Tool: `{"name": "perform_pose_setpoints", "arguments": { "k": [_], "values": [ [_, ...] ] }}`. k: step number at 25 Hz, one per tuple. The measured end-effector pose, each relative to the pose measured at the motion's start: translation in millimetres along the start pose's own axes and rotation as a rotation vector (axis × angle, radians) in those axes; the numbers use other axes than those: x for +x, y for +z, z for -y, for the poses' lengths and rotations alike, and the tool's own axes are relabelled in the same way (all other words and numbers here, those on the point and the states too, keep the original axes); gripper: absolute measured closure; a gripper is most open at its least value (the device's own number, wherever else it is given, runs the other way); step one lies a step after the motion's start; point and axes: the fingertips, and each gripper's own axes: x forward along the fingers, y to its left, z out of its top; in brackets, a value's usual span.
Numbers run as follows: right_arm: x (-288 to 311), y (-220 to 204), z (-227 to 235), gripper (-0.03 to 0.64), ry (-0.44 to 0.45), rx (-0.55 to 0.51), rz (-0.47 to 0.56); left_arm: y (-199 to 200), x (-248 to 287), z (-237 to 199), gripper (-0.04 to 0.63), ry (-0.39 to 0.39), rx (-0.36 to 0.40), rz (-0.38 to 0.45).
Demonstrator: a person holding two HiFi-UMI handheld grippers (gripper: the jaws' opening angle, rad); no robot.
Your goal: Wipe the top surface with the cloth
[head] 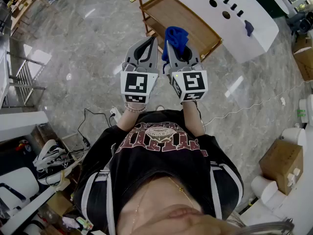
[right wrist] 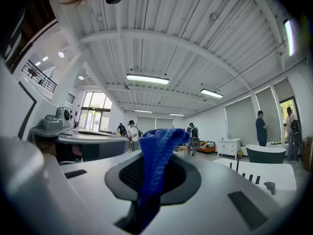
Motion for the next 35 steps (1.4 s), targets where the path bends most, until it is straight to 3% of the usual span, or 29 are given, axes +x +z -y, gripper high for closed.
{"name": "perform_pose_setpoints", "arguments": {
  "k": [16,35],
  "values": [
    [-5,-9,-1,0.561,0.077,0.020,-0.004,-13,-3,-2,0.551,0.071,-0.034,-0.022],
    [105,-8,5,0.561,-0.009,-0.005,-0.020,-22,68,-88,0.549,-0.041,-0.069,-0.005]
  ]
}}
